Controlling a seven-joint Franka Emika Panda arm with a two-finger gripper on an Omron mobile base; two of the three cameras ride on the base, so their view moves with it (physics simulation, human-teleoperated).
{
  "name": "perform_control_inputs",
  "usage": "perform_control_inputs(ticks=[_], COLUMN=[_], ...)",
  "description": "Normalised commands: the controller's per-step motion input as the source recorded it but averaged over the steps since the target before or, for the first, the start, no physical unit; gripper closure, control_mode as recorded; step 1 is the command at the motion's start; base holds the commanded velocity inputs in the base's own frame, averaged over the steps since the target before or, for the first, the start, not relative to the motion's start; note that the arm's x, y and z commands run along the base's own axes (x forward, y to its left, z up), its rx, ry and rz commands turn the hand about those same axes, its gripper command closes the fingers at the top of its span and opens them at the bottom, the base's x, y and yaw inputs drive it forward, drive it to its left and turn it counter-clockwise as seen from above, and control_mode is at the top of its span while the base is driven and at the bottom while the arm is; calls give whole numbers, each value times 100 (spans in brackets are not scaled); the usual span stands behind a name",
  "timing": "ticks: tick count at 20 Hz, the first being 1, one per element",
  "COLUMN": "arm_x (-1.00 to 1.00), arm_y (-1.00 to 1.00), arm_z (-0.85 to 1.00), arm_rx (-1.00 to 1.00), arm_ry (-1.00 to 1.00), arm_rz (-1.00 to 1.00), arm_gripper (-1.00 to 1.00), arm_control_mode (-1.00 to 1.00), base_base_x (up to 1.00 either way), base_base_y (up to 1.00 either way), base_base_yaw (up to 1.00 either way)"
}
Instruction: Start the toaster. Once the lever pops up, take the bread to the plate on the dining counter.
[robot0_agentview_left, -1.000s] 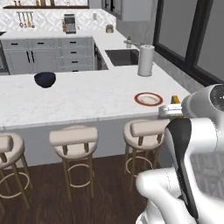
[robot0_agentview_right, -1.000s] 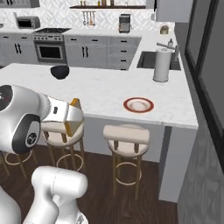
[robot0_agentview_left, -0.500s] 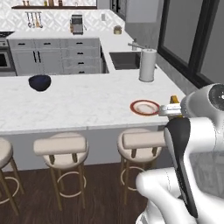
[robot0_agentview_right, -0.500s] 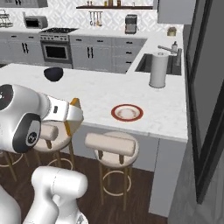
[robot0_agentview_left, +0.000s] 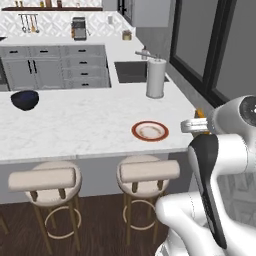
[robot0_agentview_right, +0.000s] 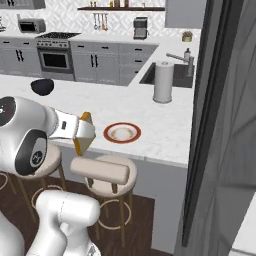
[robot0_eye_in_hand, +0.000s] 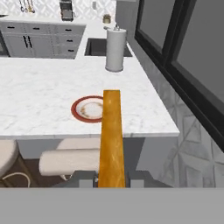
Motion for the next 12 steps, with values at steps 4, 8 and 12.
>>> perform_control_inputs(ticks=[4, 8, 12], arm_x=[0, 0, 0], arm_y=[0, 0, 0], arm_z=[0, 0, 0], arm_rx=[0, 0, 0], arm_ry=[0, 0, 0], arm_rz=[0, 0, 0], arm_gripper=[100, 100, 100], arm_control_mode=[100, 100, 100], base_base_x=[35, 37, 48], base_base_y=[-20, 0, 26], base_base_yaw=[0, -5, -10])
